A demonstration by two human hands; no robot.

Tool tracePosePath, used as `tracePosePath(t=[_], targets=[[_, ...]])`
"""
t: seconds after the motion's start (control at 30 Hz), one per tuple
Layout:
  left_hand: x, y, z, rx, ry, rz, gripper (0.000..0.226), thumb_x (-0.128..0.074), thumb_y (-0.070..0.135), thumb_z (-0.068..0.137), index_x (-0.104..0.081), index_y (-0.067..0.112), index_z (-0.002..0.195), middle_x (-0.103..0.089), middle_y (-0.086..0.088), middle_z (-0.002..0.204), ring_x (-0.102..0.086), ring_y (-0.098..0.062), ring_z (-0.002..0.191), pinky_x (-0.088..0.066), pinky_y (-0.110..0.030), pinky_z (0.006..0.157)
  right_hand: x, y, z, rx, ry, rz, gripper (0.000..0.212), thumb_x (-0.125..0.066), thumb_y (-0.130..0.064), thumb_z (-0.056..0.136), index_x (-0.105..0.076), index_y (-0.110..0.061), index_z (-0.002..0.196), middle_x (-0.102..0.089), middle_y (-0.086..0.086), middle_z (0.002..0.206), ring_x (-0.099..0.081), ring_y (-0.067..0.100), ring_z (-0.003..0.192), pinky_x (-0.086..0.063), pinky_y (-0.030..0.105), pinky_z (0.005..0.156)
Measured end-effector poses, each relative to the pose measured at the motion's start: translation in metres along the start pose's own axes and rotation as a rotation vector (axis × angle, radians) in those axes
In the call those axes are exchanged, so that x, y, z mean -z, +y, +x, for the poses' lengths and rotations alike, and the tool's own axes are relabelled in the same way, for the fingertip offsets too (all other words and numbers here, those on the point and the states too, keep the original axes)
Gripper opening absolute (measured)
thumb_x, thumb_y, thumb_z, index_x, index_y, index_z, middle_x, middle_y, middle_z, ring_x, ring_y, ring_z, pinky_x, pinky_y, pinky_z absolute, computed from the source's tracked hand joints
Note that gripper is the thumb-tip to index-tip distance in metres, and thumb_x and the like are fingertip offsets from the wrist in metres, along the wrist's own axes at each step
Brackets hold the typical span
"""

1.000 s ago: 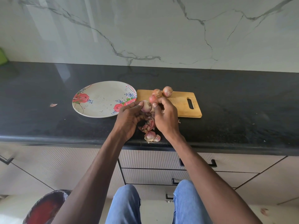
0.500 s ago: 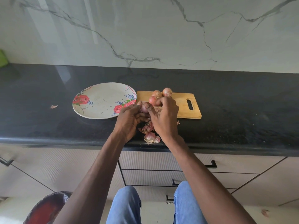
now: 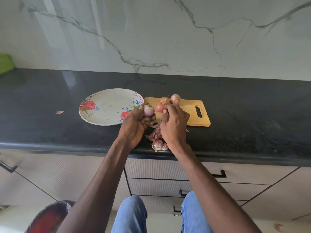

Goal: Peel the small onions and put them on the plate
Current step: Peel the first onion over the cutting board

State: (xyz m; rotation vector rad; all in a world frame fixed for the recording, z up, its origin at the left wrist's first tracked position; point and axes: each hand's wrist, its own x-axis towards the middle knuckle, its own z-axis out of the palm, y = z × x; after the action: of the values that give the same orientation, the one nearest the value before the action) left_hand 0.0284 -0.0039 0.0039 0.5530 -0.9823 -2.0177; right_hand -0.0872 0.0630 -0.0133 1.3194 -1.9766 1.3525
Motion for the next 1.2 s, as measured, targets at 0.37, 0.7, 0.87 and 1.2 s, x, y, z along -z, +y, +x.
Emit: tracePosePath(t=[0.37, 0.7, 0.87, 1.2], targets=[[-0.002, 0.008, -0.005, 0.074, -0.009, -0.086, 0.039, -0.045, 0.034, 0.107, -0.063, 0.0, 0.108, -0.072, -0.016, 0.087, -0.072, -0.019, 0.071, -0.057, -0.023, 0.058, 0.008, -0.001, 0.003, -0.111, -0.031, 0.199, 0.028, -0.054, -0.028, 0.095, -0.075, -0.014, 0.108, -0.076, 0.005, 0.084, -0.069, 0.024, 0.071, -0.058, 0.044, 0.069], [0.014, 0.022, -0.017, 0.109, 0.017, -0.307, 0.032, -0.051, 0.023, 0.105, -0.056, -0.003, 0.123, -0.071, -0.025, 0.107, -0.075, -0.028, 0.084, -0.063, -0.031, 0.077, 0.004, -0.007, 0.012, -0.049, -0.045, 0.038, 0.014, -0.072, -0.003, 0.086, -0.079, -0.009, 0.097, -0.077, 0.007, 0.087, -0.07, 0.025, 0.078, -0.056, 0.036, 0.078], [0.041, 0.054, -0.029, -0.112, 0.124, -0.121, 0.018, -0.061, 0.007, 0.098, -0.061, -0.001, 0.114, -0.068, -0.021, 0.116, -0.071, -0.03, 0.099, -0.062, -0.032, 0.083, -0.016, -0.045, 0.022, 0.024, -0.067, 0.023, 0.017, -0.067, 0.004, 0.078, -0.077, -0.005, 0.089, -0.076, 0.01, 0.095, -0.068, 0.029, 0.089, -0.046, 0.04, 0.086], [0.117, 0.119, -0.018, -0.466, 0.555, 0.935, 0.031, -0.084, 0.024, 0.08, -0.065, 0.021, 0.104, -0.072, 0.004, 0.1, -0.069, -0.017, 0.095, -0.059, -0.038, 0.086, -0.087, -0.115, 0.01, 0.128, -0.175, 0.131, 0.02, -0.068, 0.006, 0.076, -0.076, 0.003, 0.095, -0.076, 0.018, 0.093, -0.07, 0.038, 0.085, -0.057, 0.048, 0.082]])
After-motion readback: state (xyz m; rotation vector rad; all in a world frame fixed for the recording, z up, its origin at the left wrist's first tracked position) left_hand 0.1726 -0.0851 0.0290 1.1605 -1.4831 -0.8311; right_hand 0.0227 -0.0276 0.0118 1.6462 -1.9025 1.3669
